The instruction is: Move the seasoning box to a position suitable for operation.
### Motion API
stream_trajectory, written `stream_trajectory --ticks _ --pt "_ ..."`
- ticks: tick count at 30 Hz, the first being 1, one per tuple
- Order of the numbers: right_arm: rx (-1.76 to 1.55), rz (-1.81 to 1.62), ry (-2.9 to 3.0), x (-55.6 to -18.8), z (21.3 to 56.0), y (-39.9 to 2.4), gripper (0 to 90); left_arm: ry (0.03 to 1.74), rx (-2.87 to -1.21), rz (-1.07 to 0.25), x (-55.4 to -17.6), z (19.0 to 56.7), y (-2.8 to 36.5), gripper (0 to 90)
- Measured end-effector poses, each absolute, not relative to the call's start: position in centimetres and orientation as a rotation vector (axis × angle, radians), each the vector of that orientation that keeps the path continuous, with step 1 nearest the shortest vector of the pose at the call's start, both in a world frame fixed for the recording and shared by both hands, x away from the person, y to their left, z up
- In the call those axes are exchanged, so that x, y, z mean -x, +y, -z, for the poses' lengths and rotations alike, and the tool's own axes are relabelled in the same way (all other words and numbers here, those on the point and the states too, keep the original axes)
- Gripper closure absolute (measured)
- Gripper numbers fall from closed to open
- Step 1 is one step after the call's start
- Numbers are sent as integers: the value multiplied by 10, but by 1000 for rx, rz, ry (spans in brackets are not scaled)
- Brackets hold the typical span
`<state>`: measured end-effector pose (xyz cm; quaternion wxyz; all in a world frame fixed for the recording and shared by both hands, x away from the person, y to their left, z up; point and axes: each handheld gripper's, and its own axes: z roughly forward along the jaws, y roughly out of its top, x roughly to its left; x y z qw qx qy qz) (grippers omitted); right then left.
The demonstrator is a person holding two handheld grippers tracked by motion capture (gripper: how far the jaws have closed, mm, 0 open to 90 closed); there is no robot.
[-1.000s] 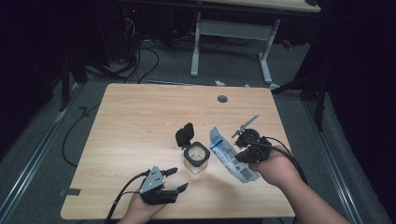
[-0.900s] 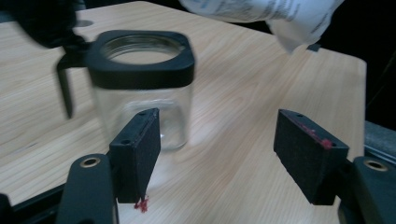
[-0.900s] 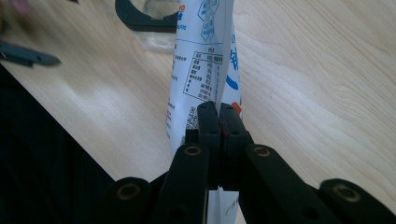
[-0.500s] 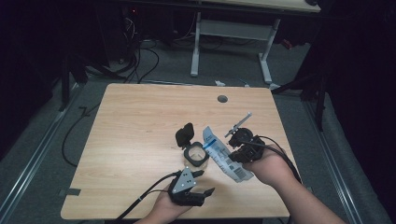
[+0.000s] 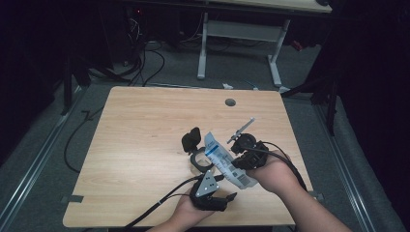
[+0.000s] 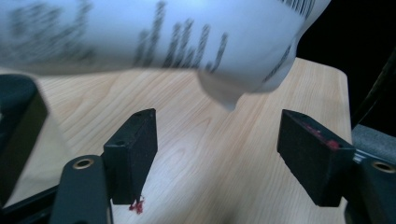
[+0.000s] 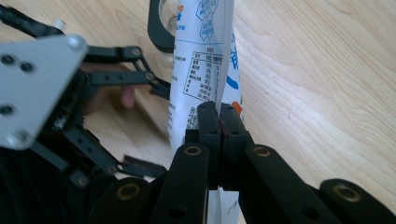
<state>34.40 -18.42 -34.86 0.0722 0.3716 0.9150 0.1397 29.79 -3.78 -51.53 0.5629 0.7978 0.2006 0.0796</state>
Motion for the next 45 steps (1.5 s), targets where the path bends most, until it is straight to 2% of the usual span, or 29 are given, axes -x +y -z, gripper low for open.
stream_trajectory --ticks 9,18,27,45 --pt "-1100 -433 2756 -345 349 -176 900 522 -1832 -191 -300 511 -50 267" --pt "-1097 -429 2759 -345 352 -176 900 505 -1838 -212 -296 509 -49 399" --pt "-1089 -412 2763 -344 351 -176 900 482 -1857 -238 -291 505 -45 454" --pt "-1069 -408 2773 -349 345 -167 899 532 -1838 -264 -288 498 -39 470"
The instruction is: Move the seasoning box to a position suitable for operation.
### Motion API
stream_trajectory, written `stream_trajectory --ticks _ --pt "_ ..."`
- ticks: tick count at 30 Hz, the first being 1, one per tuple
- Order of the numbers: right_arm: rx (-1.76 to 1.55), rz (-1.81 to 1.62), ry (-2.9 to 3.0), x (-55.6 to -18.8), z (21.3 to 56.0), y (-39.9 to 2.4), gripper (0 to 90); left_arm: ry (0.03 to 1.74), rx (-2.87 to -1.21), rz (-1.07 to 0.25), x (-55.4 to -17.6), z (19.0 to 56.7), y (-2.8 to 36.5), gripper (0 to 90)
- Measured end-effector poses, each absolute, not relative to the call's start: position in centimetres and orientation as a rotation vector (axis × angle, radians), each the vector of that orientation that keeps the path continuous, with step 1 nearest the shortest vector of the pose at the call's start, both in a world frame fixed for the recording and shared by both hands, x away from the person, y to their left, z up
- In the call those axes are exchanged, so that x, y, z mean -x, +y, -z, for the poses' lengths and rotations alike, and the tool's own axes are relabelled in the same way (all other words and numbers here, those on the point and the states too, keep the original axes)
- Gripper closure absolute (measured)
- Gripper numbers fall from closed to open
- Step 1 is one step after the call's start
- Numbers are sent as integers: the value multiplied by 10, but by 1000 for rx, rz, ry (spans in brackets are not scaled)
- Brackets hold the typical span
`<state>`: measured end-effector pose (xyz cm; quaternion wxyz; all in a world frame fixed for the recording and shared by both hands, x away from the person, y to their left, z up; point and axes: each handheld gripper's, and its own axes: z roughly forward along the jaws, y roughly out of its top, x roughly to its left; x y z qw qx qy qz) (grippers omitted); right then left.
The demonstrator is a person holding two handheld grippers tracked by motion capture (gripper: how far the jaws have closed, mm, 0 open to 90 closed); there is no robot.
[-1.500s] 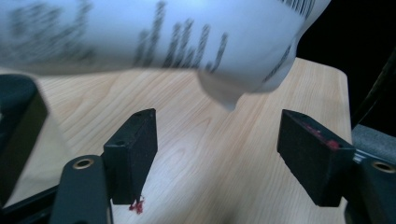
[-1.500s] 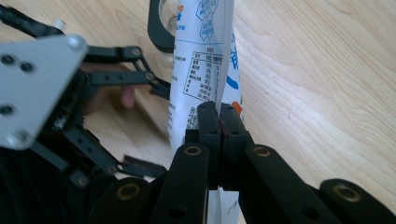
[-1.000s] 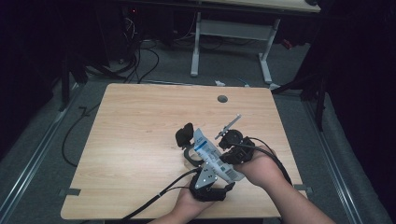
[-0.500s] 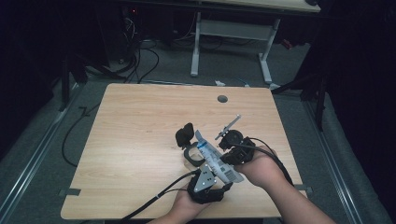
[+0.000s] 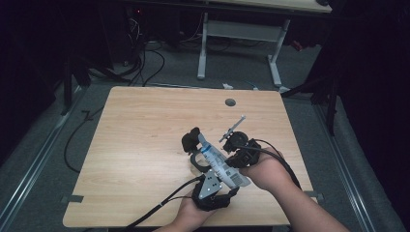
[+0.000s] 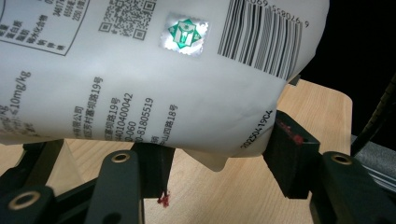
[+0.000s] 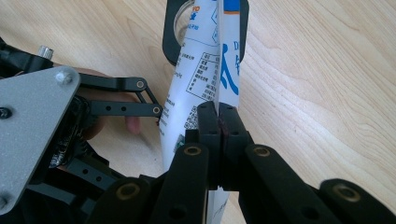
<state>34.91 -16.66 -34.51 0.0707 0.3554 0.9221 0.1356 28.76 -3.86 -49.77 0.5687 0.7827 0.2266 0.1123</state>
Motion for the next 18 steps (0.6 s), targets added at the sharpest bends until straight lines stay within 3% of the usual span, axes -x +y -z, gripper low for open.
stream_trajectory --ticks 18 --pt "-1054 -369 2797 -357 347 -159 898 530 -1842 -282 -287 498 -37 476"
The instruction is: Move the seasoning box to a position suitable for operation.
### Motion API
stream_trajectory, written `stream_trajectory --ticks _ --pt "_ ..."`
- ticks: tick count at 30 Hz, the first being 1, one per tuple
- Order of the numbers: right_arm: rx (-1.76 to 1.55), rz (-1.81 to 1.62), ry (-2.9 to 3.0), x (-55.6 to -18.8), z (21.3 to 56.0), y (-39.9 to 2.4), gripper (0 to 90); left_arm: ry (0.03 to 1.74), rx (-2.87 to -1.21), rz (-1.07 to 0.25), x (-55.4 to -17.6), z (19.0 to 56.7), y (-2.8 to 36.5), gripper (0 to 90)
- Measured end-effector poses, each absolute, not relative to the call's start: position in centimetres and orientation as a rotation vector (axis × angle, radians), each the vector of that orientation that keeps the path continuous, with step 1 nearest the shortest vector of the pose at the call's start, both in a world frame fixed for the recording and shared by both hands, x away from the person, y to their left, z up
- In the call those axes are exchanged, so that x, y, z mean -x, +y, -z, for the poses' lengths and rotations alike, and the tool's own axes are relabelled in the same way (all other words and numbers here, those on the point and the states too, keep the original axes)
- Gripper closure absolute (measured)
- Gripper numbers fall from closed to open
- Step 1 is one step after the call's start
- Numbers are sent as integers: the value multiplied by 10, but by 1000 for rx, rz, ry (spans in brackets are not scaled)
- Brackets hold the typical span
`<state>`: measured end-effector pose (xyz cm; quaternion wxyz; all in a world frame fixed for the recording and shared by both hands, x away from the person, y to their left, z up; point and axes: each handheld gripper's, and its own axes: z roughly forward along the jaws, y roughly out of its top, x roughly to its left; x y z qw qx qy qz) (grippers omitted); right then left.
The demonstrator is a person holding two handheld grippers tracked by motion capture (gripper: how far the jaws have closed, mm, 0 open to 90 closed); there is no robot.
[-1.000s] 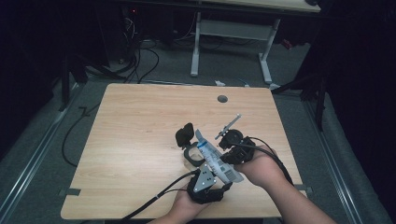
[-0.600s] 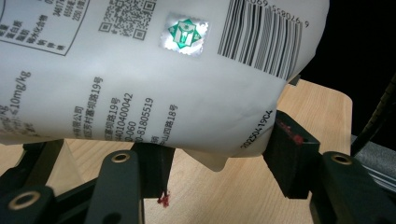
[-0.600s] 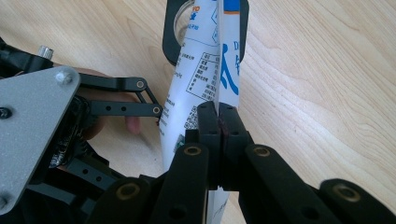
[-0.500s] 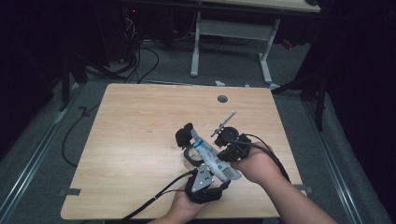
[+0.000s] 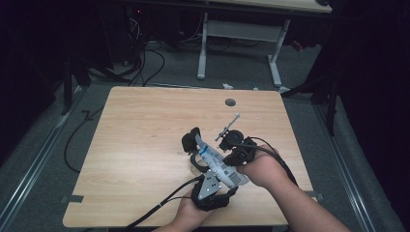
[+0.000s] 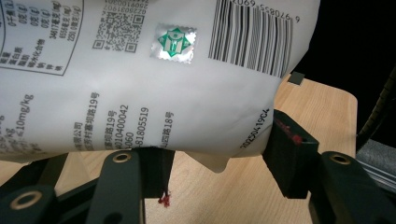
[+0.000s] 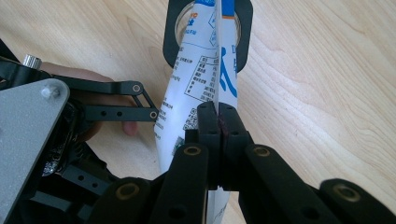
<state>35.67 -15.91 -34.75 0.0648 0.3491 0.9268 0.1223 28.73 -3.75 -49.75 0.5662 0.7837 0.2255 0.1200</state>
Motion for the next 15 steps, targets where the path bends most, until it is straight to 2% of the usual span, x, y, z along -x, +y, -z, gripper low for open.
stream_trajectory --ticks 15 --pt "-1066 -367 2805 -360 347 -160 896 523 -1839 -278 -288 494 -40 485"
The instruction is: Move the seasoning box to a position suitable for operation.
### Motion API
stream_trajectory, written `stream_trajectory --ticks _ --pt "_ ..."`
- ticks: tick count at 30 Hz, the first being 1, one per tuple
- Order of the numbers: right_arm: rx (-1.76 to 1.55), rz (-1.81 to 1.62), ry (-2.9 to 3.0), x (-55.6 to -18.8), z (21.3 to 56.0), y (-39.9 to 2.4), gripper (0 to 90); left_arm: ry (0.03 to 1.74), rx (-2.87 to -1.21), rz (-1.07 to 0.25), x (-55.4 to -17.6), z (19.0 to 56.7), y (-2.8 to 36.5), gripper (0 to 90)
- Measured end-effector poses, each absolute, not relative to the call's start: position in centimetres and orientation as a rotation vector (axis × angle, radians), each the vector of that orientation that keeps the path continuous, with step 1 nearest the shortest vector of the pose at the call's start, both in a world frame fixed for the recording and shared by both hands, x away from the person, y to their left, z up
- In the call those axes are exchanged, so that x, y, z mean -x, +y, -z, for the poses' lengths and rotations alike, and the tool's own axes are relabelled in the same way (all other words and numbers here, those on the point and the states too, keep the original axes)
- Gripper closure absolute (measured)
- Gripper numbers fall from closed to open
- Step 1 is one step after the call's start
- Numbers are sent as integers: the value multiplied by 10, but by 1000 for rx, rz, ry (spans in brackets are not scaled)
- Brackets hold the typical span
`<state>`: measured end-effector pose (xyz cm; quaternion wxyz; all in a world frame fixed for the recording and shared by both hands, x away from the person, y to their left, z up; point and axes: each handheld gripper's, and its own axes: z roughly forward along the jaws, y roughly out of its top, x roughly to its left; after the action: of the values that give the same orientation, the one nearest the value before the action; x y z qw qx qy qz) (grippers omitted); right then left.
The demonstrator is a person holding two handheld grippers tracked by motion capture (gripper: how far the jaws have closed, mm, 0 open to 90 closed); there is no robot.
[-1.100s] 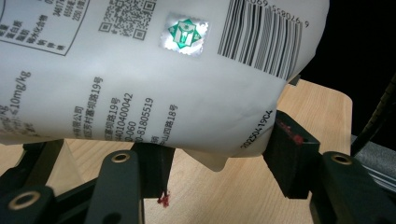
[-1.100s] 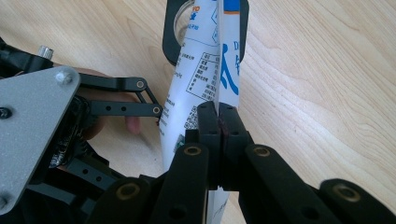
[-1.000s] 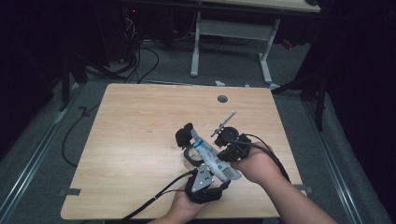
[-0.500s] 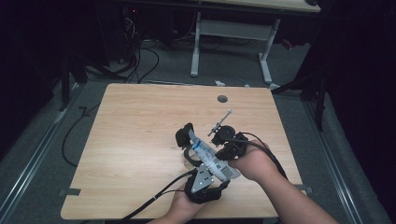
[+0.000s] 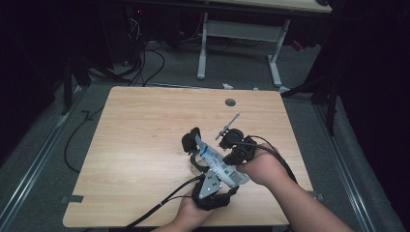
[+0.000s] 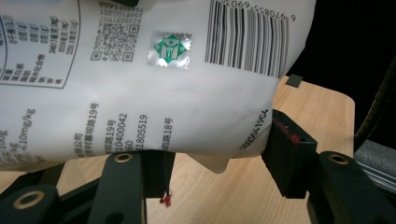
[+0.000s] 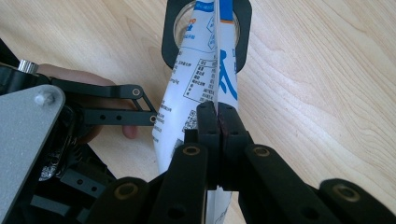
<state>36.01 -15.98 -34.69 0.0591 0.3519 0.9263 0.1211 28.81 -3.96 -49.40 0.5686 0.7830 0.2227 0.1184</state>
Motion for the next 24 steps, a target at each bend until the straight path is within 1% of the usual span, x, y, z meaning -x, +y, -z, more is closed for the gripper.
stream_trajectory --ticks 24 --pt "-1093 -356 2807 -363 347 -160 894 520 -1843 -291 -289 494 -40 491"
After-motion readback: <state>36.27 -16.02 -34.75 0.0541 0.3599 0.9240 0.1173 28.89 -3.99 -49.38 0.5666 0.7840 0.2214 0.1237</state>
